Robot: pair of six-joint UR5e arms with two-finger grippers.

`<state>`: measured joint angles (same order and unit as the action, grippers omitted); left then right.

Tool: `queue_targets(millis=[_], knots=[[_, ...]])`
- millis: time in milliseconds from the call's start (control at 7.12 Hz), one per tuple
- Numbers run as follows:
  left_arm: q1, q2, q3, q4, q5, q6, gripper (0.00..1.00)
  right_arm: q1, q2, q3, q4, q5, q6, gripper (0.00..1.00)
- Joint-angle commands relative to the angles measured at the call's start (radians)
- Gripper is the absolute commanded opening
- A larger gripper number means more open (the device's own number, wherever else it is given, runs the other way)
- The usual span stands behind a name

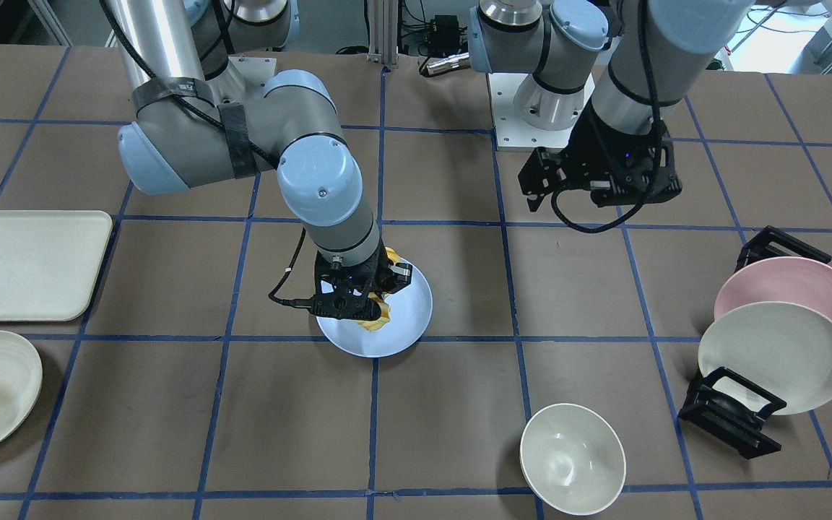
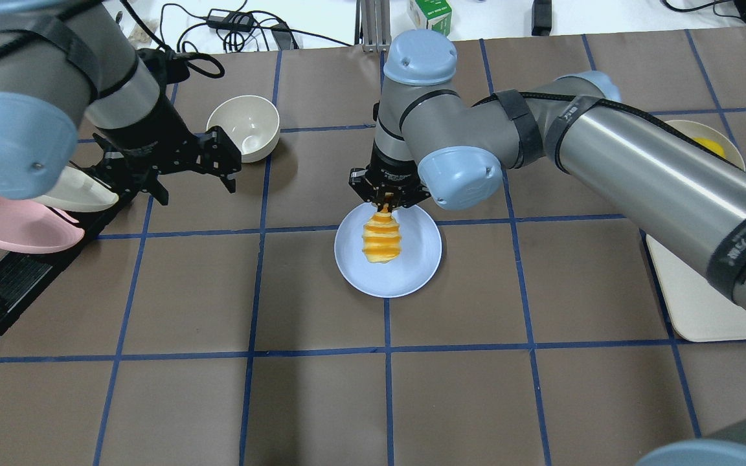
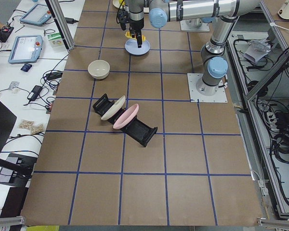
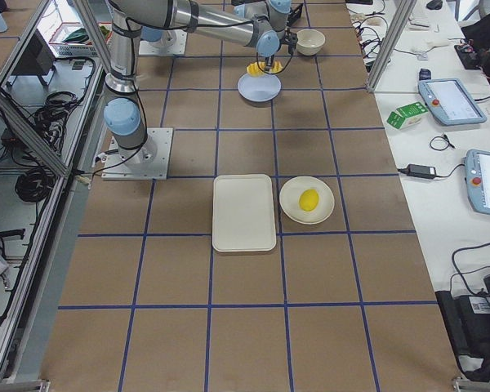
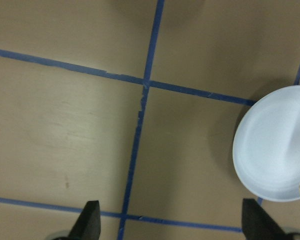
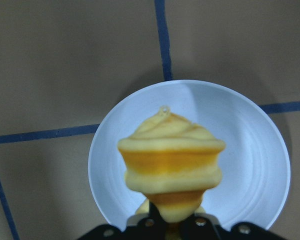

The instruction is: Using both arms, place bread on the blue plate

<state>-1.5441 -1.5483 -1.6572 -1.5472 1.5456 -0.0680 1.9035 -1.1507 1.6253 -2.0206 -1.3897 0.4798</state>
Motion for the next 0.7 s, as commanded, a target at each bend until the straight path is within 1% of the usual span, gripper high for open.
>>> queue_targets(millis=[0,140,281,562], knots=[[-0.004,0.060,0.063,-0.051,0.014,0.046,1.00,0.011,0.037,0.004,-0.001,-0.008,0.150,0.00],[-0.008,0.038,0.094,-0.051,0.017,0.048,1.00,0.011,0.048,0.002,-0.004,-0.006,0.170,0.00],[-0.010,0.016,0.132,-0.050,0.014,0.048,1.00,0.014,0.066,0.002,-0.053,-0.002,0.168,0.00],[-0.008,-0.051,0.216,-0.057,0.007,0.048,1.00,0.032,0.078,0.022,-0.059,-0.012,0.165,0.00]])
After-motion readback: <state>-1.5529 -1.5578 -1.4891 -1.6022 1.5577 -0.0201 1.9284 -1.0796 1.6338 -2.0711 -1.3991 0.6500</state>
